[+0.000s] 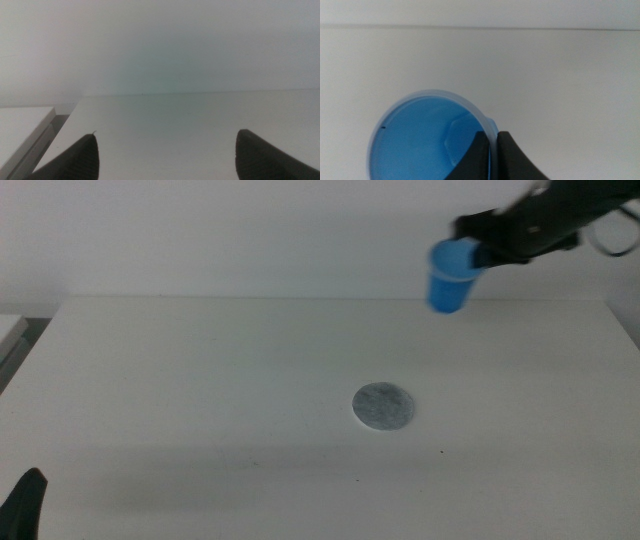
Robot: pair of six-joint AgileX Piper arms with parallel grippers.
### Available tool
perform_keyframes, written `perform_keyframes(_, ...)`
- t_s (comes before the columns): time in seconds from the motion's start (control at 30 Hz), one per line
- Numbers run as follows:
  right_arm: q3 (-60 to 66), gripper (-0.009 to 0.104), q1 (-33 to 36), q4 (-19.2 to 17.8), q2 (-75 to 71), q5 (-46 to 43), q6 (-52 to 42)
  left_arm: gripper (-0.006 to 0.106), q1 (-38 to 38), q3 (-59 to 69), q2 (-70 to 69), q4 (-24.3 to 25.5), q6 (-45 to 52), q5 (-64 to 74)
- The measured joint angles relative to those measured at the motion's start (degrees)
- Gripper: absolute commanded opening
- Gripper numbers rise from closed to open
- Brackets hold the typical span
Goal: Place an empty cup on a cup mat.
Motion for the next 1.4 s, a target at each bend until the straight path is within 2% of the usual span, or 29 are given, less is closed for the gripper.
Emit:
perform_keyframes(0.2, 0.0, 0.001, 6.88, 0.14, 1.23, 1.33, 0.15, 0.094, 0.0, 0.0, 0.0, 0.0, 0.0, 0.0)
perform_keyframes(0.43, 0.0, 0.001, 10.68, 0.14, 3.85, 4.71, 1.1, 0.094, 0.0, 0.0, 0.0, 0.0, 0.0, 0.0)
perform_keyframes(0.7, 0.0, 0.001, 11.23, 0.14, 7.69, 7.65, 1.22, 0.094, 0.0, 0.0, 0.0, 0.0, 0.0, 0.0)
perform_keyframes(1.4, 0.0, 0.001, 11.23, -0.13, 13.1, 5.22, 1.22, 0.094, 0.0, 0.0, 0.0, 0.0, 0.0, 0.0)
